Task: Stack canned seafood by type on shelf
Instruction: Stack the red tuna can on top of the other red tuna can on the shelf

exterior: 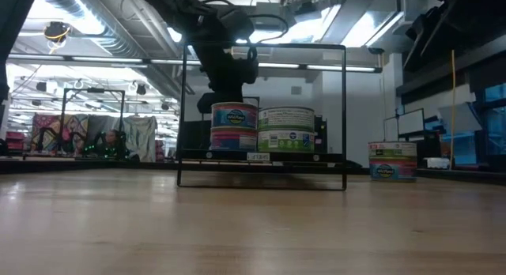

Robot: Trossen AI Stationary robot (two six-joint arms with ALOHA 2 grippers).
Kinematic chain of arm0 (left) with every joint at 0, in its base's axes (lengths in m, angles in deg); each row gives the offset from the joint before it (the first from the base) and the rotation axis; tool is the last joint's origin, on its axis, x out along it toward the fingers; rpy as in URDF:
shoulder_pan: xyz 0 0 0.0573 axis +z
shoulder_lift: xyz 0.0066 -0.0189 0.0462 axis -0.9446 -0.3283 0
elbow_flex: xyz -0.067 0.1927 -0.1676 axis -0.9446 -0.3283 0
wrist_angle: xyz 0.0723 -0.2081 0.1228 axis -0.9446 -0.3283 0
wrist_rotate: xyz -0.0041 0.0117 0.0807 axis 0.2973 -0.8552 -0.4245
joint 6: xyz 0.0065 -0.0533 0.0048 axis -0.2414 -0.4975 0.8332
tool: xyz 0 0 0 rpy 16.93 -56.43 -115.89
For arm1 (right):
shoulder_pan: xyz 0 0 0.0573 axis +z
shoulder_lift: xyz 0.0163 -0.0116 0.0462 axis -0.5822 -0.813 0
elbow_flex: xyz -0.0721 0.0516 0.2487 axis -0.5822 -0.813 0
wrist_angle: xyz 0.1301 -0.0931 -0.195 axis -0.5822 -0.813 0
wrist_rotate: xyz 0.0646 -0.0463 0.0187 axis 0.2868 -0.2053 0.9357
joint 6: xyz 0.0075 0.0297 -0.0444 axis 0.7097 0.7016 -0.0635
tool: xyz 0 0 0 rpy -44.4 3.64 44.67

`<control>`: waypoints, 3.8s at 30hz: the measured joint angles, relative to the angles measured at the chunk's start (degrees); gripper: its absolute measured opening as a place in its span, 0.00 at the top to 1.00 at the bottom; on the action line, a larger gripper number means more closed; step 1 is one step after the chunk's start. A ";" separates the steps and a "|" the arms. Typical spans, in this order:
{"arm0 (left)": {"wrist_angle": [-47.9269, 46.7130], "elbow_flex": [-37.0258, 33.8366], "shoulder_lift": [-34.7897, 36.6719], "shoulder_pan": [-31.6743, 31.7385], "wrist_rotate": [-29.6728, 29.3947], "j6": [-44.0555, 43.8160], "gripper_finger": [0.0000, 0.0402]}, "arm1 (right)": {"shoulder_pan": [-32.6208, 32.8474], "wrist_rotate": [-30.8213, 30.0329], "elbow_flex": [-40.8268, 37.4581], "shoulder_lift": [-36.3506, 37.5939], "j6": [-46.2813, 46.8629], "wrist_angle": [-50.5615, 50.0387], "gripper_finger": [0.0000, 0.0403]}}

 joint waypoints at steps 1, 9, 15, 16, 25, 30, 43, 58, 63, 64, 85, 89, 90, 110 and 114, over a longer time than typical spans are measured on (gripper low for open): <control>0.00 0.00 -0.02 0.00 -0.01 0.00 0.61 | 0.00 0.00 0.00 0.00 0.00 0.00 0.51; -0.04 0.00 -0.04 -0.39 -0.20 2.23 0.61 | 0.00 0.09 0.00 0.00 0.01 0.00 0.51; -0.35 0.00 -0.04 -1.36 -0.35 8.95 0.61 | 0.00 0.12 0.00 0.00 0.00 0.00 0.51; -0.34 -0.02 -0.08 -1.49 -0.53 9.68 0.61 | 0.00 0.13 0.00 0.00 0.01 0.00 0.51; 0.13 -0.06 -0.13 -1.51 -0.52 9.84 0.61 | 0.00 0.14 0.00 0.00 0.01 0.00 0.51; 0.19 -0.09 0.07 -1.62 -0.72 9.84 0.61 | 0.00 0.15 0.00 0.00 0.00 0.02 0.51; -0.39 -0.14 1.96 -2.60 -1.48 10.52 0.61 | 0.00 0.11 0.00 0.02 0.02 0.00 0.51; -1.32 -0.13 2.19 -0.98 -2.01 17.31 0.61 | 0.02 -1.49 0.00 0.00 0.00 -0.02 0.51; -6.06 -0.13 2.21 -0.17 -0.05 17.68 0.61 | 0.00 -1.53 0.00 0.01 0.00 -0.01 0.51; -6.40 -0.13 2.28 -0.20 0.10 17.77 0.61 | 0.01 -1.53 0.00 0.02 0.00 0.00 0.51; -6.14 -0.11 2.29 -0.20 0.35 15.69 0.61 | 0.00 -1.53 0.00 0.02 0.00 0.00 0.51; -6.14 -0.09 2.27 -0.51 0.34 15.73 0.61 | 0.02 -1.53 0.00 0.02 0.00 0.00 0.51; -6.12 -0.09 2.27 -0.58 0.34 15.71 0.61 | 0.00 -1.54 0.00 0.02 0.00 0.00 0.51; -5.51 -0.07 2.19 -0.59 -0.03 14.36 0.61 | 0.01 -1.53 0.00 0.01 0.00 0.01 0.51; -5.51 -0.07 2.19 -0.59 -0.03 14.11 0.61 | 0.01 -1.53 0.00 0.01 0.00 0.01 0.51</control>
